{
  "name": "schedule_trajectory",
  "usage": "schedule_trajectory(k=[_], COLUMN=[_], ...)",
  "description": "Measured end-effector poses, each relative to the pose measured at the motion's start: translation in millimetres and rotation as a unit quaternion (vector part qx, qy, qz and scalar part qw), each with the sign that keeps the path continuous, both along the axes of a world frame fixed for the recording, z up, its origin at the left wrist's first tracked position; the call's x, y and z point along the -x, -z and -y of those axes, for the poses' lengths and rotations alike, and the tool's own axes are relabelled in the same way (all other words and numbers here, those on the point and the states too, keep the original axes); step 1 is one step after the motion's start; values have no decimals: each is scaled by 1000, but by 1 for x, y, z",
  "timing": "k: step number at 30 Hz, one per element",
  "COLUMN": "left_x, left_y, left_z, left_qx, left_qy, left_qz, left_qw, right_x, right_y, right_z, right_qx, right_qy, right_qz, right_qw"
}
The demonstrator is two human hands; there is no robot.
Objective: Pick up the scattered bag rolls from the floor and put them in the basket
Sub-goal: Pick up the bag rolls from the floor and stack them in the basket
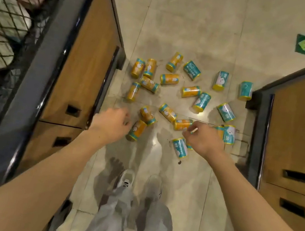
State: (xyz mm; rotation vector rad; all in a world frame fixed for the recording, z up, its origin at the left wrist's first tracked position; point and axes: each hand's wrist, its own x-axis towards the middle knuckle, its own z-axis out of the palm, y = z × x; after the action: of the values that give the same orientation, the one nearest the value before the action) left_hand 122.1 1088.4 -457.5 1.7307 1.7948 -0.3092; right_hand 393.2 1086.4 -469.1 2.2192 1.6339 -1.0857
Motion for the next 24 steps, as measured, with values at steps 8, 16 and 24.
schedule_trajectory(k=[8,16,24], left_x=[-19,-10,-26], left_y=[241,458,547], left_z=[-8,-15,-4], left_qx=[32,-6,-23], left_qy=[12,-10,-59], left_qz=[-7,-29,-40], left_qw=[999,1000,997], right_x=[-29,-62,-81], right_y=[230,434,518], right_z=[11,31,47], right_qx=[19,3,-37], right_qy=[75,81,92], right_qz=[14,66,127], right_qw=[997,994,987])
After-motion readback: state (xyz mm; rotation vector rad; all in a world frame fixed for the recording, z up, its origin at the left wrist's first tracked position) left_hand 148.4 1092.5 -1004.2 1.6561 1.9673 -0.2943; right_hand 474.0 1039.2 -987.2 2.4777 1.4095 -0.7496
